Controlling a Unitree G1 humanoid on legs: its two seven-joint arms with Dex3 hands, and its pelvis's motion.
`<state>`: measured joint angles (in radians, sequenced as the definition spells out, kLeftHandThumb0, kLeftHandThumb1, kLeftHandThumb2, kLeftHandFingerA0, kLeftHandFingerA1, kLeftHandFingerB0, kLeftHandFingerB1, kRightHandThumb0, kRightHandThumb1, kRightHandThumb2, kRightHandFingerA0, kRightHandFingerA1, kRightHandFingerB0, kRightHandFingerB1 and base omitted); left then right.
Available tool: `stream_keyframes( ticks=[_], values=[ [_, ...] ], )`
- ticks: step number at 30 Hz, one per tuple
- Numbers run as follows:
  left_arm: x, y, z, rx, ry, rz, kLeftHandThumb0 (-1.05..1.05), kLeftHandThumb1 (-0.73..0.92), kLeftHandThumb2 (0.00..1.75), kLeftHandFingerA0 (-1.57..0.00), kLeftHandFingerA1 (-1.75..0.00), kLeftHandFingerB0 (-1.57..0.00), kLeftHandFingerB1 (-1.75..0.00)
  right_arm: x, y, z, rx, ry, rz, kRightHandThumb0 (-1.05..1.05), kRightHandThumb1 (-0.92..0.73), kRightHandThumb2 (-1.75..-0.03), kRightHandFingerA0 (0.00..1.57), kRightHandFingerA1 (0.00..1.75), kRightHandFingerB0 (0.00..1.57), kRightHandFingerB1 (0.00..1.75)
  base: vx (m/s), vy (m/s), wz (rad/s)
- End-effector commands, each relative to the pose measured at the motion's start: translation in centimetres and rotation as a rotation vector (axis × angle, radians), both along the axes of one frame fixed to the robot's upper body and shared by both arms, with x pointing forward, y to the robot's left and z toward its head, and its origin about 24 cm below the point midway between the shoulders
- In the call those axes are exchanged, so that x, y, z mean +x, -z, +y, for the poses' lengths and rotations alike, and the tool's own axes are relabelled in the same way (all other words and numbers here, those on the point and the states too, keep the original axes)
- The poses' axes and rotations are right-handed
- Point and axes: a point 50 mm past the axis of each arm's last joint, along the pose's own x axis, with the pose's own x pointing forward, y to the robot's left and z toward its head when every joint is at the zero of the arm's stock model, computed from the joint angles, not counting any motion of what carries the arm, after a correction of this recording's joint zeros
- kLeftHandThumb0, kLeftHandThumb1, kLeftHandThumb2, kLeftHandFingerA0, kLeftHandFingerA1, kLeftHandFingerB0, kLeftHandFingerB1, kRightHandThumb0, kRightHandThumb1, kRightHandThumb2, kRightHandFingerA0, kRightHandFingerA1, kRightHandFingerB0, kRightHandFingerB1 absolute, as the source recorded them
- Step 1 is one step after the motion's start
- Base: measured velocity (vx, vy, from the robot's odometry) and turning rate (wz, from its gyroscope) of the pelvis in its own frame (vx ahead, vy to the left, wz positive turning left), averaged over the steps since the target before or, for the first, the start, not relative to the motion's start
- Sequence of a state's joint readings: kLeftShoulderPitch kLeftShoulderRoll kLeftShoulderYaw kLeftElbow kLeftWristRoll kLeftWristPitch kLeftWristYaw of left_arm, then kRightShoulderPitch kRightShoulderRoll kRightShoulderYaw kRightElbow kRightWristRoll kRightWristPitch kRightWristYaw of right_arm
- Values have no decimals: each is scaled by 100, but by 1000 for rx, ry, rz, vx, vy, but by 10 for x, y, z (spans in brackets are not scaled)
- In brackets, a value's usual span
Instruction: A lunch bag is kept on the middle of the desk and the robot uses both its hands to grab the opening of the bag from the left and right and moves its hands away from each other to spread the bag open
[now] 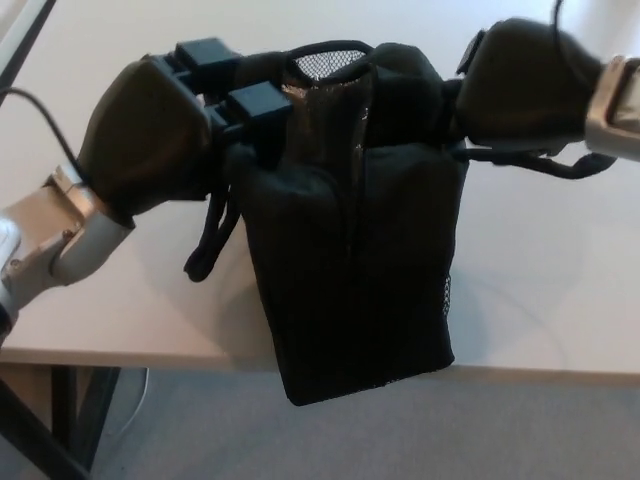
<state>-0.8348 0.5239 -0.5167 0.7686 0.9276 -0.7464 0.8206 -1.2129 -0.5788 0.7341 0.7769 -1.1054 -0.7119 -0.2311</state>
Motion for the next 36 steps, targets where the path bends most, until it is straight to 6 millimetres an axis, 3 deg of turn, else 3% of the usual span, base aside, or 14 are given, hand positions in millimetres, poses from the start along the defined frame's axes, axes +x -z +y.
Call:
stream_keyframes(
  ticks=[1,2,5,7,8,9,11,15,16,17,18,22,31,36],
  values=[
    [-16,32,37,-113,-70,102,-6,47,86,-89,-165,-82,-152,-7,-17,-36,376,97,52,-27,-44,-54,97,130,88,51,0,0,0],
    [-20,39,44,-136,-92,121,-4,44,106,-93,-166,-80,-149,-10,-17,-46,446,102,46,-26,-46,-53,104,103,88,50,0,0,0],
    [-29,53,61,-158,-144,168,-1,39,117,-87,-164,-84,-150,-20,-11,-71,566,150,36,-23,-47,-54,95,125,86,50,0,0,0],
    [-35,59,73,-189,-175,190,1,41,121,-97,-169,-83,-148,-27,-8,-85,639,171,27,-20,-45,-54,97,120,87,51,0,0,0],
    [-36,61,76,-204,-183,194,2,37,114,-87,-164,-84,-148,-30,-8,-91,666,169,20,-19,-44,-53,107,87,87,52,0,0,0],
    [-37,62,78,-211,-191,195,2,37,114,-87,-164,-84,-148,-32,-8,-95,686,171,18,-19,-44,-53,107,87,87,52,0,0,0],
    [-43,63,92,-252,-226,186,4,47,116,-93,-154,-86,-137,-39,-1,-113,779,214,23,-18,-44,-54,87,157,88,54,0,0,0],
    [-52,61,111,-423,-280,171,1,50,111,-92,-144,-86,-131,-51,11,-133,936,245,27,-22,-46,-53,82,165,85,53,0,0,0],
    [-52,57,113,-469,-276,159,-2,49,117,-94,-145,-87,-126,-54,15,-136,953,253,24,-14,-42,-53,93,138,86,54,0,0,0],
    [-52,53,114,-500,-269,143,-3,49,117,-92,-147,-87,-126,-56,20,-138,962,263,23,-15,-43,-53,111,89,86,53,0,0,0],
    [-52,51,115,-508,-267,139,-3,49,117,-92,-147,-87,-126,-57,21,-139,964,266,24,-15,-43,-53,111,89,86,53,0,0,0],
    [-48,37,114,-544,-231,89,-4,50,120,-90,-141,-88,-122,-58,30,-135,955,276,43,-18,-41,-54,89,146,87,54,0,0,0],
    [-40,22,108,-559,-207,40,-4,44,123,-96,-142,-93,-123,-52,20,-120,952,221,46,-18,-43,-54,93,140,87,54,0,0,0],
    [-38,19,104,-573,-188,22,-2,44,127,-96,-145,-92,-128,-52,14,-113,963,200,46,-25,-44,-54,82,161,85,53,0,0,0]
  ],
)
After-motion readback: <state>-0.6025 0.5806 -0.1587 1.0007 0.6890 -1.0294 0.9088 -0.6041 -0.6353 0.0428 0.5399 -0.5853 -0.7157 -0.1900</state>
